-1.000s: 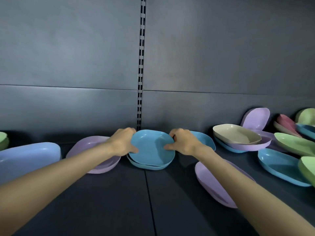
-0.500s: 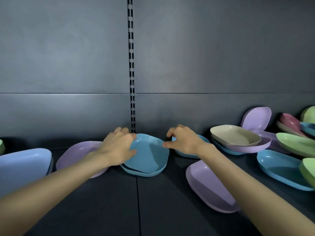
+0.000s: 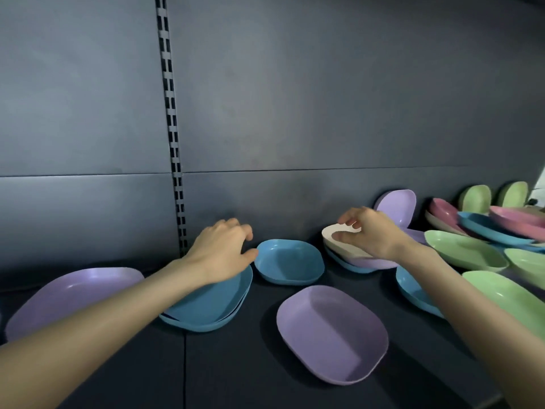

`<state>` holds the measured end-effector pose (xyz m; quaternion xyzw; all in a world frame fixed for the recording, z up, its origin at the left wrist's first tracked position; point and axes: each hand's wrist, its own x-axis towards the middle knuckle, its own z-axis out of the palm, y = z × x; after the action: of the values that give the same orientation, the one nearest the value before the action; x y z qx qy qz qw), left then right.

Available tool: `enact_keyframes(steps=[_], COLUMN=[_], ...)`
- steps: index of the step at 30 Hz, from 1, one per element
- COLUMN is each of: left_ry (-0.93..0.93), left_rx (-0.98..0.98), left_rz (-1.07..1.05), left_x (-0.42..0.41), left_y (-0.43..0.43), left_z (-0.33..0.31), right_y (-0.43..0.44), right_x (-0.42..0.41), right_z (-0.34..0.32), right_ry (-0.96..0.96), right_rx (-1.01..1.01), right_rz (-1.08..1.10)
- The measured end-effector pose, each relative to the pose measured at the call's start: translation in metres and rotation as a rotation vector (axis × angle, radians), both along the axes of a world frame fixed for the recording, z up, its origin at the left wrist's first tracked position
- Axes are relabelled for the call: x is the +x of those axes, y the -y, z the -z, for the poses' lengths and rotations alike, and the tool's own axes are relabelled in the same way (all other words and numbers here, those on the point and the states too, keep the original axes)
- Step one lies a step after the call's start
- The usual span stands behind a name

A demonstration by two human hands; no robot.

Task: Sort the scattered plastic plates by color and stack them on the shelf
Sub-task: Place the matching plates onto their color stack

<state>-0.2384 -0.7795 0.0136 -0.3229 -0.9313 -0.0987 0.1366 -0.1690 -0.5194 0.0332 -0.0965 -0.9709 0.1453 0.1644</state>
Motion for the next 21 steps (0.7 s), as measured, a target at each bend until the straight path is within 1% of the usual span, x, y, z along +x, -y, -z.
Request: enact_keyframes(steps=[2,5,7,9,14,18,21], left_ry=[0.087,0.210,0.315,0.382,0.464,0.526,0.521], left_rx=[0.007,-0.041,-0.055,-0.072,-0.118,-0.123,-0.100], left_rz=[-0.005,-0.044,-0.083,-0.117,-0.234,-0.293,-0.326], left_x=[-0.002,-0.007,-0.010,-0.010,-0.015,-0.018,-0.019], left_y=[-0.018,-0.043,-0.057,-0.068,-0.084,-0.090,-0.092], left_z=[0.002,0.006,0.007,0.007,0.014,0.018,0.021], right_y=[-0.017,-0.042,-0.061,-0.078,-0.108,-0.122,-0.126], right_x=[-0.003,-0.010,-0.019,-0.028,-0.043,-0.050,-0.053], right_z=[-0.001,0.000,0.002,0.001,0.001,0.007,0.010], right_ry=[0.028,0.079,0.155,0.227,0.359,0.393,0.404], right_rx=[0.004,-0.002,0.027,0.049,0.070,0.064,0.055], right_rz=[0.019,0.009,0.001,-0.005,-0.012,-0.060,-0.088])
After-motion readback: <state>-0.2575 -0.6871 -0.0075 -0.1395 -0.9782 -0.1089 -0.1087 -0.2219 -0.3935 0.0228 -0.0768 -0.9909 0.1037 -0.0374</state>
